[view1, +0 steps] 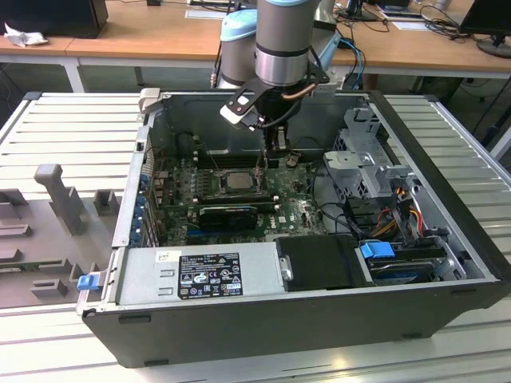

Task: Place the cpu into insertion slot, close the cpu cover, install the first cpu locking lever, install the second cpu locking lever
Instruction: 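Close the cpu cover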

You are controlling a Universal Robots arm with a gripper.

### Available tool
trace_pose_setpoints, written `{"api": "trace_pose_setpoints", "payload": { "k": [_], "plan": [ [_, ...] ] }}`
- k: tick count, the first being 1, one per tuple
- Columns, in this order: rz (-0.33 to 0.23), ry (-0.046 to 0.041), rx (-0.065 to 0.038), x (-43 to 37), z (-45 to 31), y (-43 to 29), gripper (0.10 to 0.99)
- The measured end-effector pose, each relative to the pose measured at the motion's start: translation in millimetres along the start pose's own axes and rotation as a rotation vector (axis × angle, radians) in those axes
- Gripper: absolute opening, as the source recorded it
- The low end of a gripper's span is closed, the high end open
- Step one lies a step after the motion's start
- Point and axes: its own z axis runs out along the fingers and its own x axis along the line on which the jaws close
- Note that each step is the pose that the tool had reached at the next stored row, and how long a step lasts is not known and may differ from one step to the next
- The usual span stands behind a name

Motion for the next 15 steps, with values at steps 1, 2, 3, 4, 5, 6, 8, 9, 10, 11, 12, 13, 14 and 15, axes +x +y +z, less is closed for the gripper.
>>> {"api": "trace_pose_setpoints", "payload": {
  "k": [1,2,3,4,5,6,8,9,10,11,12,13,14,15],
  "plan": [
    [0.0,0.0,0.0,0.0,0.0,-0.3,0.106],
    [0.0,0.0,0.0,0.0,0.0,-0.6,0.106],
    [0.0,0.0001,0.0,0.0,0.0,-0.8,0.106],
    [0.0,0.0,0.0,0.0,0.0,-1.1,0.106],
    [0.0,0.0,0.0,0.0,-0.1,-1.3,0.106],
    [0.0,0.0,0.0,0.0,-0.1,-1.5,0.106],
    [0.0,0.0,0.0,0.1,-0.1,-2.4,0.106],
    [0.0,0.0,0.0,0.1,-0.1,-2.9,0.106],
    [0.0,0.0,0.0,0.1,-0.1,-3.8,0.106],
    [0.0,0.0,0.0,0.1,-0.2,-5.0,0.106],
    [0.0,0.0001,0.0,0.2,-0.3,-6.8,0.106],
    [0.0,0.0,0.0,0.2,-0.3,-8.4,0.106],
    [0.0,0.0001,0.0,0.3,-0.4,-9.7,0.106],
    [0.0,0.0001,0.0,0.3,-0.4,-10.9,0.106]
  ]
}}
